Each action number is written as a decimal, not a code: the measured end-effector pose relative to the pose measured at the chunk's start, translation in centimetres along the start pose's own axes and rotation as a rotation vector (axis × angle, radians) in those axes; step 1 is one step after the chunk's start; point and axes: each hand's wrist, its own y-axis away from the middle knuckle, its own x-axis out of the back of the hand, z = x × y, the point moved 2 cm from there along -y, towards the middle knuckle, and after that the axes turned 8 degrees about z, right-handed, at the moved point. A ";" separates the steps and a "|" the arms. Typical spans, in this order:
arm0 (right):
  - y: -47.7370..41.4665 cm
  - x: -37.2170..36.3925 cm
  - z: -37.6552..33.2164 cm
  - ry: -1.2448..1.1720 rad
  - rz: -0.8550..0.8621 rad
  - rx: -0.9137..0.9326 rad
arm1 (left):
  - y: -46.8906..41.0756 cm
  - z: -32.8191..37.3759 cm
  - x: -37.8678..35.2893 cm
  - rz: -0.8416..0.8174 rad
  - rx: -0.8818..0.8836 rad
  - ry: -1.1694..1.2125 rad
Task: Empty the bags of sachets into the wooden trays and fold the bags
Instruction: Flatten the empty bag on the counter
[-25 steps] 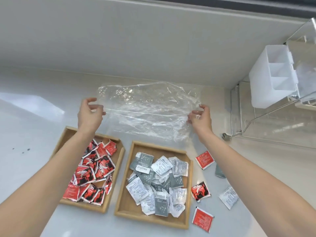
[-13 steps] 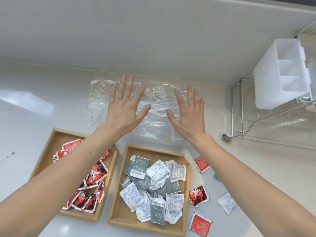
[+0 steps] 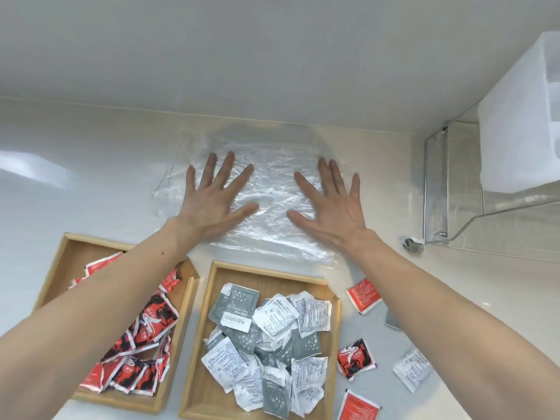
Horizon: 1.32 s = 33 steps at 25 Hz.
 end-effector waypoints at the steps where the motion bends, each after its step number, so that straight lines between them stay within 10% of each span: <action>1: 0.0 -0.1 0.3 -0.007 -0.003 0.000 | -0.1 -0.3 -0.1 -0.002 0.002 0.014; 19: 5.3 5.6 -0.6 0.015 0.090 0.024 | 4.0 5.8 5.4 0.142 -0.102 0.134; 33: 26.5 9.6 1.0 -0.129 0.303 -0.233 | 19.0 19.3 6.7 0.080 -0.369 0.249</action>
